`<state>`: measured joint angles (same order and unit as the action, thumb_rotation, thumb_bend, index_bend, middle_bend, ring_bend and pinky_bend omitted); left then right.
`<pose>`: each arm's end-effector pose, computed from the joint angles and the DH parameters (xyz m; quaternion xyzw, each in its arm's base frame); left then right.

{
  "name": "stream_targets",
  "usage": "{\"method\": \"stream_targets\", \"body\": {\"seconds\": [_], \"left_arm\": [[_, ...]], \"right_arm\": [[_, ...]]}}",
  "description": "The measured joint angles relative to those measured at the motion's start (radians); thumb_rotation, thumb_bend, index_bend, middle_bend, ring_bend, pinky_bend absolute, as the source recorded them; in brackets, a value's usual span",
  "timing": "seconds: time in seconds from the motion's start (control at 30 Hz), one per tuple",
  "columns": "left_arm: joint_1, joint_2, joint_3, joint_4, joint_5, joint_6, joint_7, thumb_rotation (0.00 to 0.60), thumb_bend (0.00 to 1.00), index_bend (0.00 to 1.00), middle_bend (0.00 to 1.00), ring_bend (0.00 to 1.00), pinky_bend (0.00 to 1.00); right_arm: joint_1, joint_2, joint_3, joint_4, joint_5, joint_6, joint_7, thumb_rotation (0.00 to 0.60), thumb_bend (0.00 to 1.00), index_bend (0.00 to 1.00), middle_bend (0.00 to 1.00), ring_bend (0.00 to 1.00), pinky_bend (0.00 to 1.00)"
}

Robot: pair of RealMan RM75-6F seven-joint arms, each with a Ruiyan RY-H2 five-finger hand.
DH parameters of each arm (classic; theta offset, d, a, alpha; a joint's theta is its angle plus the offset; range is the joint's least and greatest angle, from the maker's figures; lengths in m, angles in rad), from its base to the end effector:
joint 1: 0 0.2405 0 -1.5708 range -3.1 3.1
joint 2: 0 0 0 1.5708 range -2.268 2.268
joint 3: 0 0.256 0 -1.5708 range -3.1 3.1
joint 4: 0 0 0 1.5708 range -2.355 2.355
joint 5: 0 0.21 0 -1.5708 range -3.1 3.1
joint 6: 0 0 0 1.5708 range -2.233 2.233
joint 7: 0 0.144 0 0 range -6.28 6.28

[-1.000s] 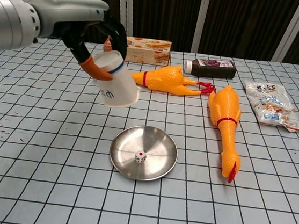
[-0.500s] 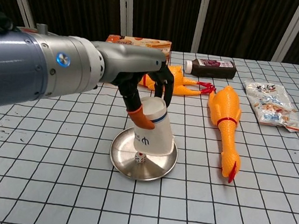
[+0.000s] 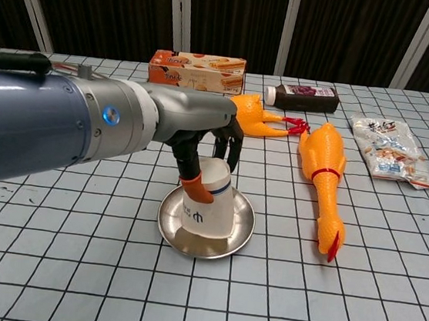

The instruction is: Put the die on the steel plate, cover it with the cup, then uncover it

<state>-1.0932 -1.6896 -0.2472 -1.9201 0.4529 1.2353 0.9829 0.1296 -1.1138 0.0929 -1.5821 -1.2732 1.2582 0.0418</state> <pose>-0.0020 0.2804 -0.0517 -0.8017 -0.3695 -0.2936 0.3669 -0.3467 -0.2006 0.1532 0.5529 -0.4842 0.3214 0.5971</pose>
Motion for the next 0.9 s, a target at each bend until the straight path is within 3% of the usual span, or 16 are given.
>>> {"method": "stream_targets", "body": {"seconds": [0.9], "left_arm": [[-0.004,-0.030,0.071,0.109,0.056,-0.020,-0.035,0.600,0.36,0.41,0.38,0.03,0.00]], "right_arm": [[0.002,0.002,-0.002,0.000,-0.002,-0.012,0.014,0.600,0.02,0.05,0.00,0.09,0.00]]}}
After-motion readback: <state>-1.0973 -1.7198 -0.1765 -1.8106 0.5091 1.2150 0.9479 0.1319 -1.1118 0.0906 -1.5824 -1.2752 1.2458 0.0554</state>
